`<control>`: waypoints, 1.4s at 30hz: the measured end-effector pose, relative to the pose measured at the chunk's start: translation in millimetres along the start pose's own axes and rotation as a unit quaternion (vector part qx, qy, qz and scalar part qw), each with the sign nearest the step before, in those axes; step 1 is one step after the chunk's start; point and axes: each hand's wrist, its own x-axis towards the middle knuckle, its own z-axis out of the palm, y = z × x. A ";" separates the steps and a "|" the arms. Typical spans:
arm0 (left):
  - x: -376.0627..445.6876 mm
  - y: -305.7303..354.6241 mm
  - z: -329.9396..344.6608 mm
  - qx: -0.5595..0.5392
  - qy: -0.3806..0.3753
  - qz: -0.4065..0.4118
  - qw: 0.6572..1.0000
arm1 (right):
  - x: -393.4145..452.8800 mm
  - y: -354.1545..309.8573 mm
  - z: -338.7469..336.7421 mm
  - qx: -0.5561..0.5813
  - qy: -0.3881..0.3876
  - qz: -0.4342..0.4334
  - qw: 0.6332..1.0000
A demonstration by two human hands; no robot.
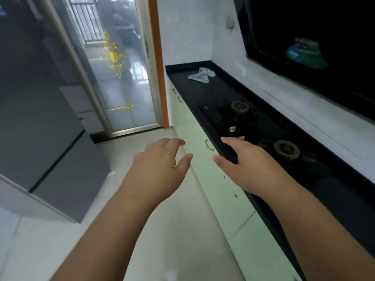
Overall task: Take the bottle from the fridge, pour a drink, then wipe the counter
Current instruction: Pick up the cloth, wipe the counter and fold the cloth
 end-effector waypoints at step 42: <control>717.5 -262.9 -39.1 -0.033 -0.053 0.007 0.998 | 755.8 -120.8 70.2 0.040 0.023 0.046 0.998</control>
